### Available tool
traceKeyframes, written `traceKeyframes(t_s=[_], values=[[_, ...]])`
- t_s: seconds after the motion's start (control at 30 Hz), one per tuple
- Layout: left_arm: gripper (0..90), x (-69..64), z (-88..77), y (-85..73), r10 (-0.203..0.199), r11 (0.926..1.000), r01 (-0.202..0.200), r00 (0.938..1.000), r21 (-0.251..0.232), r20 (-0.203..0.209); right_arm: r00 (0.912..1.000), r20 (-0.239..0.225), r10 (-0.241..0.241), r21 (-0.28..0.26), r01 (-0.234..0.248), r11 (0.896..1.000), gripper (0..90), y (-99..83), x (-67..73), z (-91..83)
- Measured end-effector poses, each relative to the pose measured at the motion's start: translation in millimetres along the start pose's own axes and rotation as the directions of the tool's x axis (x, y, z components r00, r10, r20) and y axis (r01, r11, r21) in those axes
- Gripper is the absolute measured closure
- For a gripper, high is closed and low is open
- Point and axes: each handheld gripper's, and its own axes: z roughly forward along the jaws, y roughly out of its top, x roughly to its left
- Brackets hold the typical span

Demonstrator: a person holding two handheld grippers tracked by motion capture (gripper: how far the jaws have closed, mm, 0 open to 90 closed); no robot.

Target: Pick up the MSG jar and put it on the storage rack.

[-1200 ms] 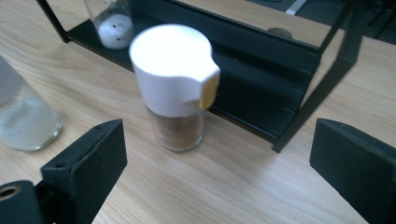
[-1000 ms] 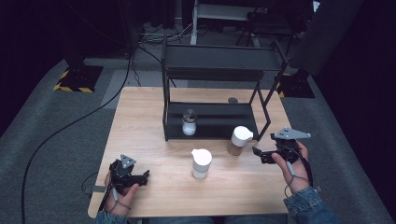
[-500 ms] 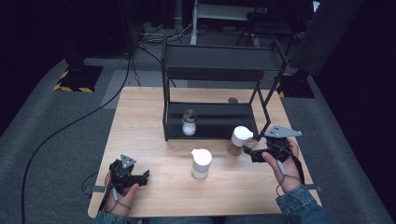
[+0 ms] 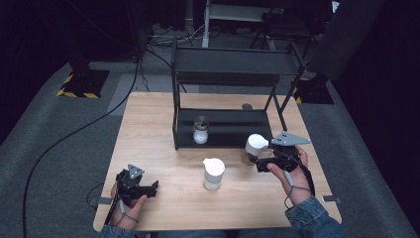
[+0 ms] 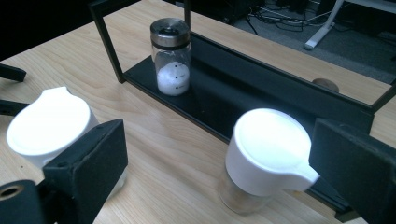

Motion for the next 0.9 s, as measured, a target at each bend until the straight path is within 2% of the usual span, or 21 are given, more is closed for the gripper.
traceKeyframes(t_s=[0.1,0.37,0.6,0.9], values=[[3.8,0.0,0.0,0.1,0.0,1.0,0.0,1.0,0.0,0.0,0.9999,0.017,-0.002,0.014,0.002,1.0,4.6,4.8,6.9,2.2],[3.2,0.2,0.4,0.5,0.0,1.0,0.0,1.0,0.002,0.001,0.9998,0.016,-0.008,0.003,0.008,1.0,4.6,9.7,17.4,5.8],[2.8,0.2,0.7,0.8,0.0,1.0,0.0,1.0,0.002,0.001,1.0,0.002,0.006,-0.008,-0.006,1.0,4.6,13.1,24.7,9.8],[2.7,0.2,0.9,0.9,-0.001,1.0,0.001,1.0,0.002,0.001,0.9995,-0.033,-0.003,-0.002,0.003,1.0,4.7,17.6,34.6,22.1]])
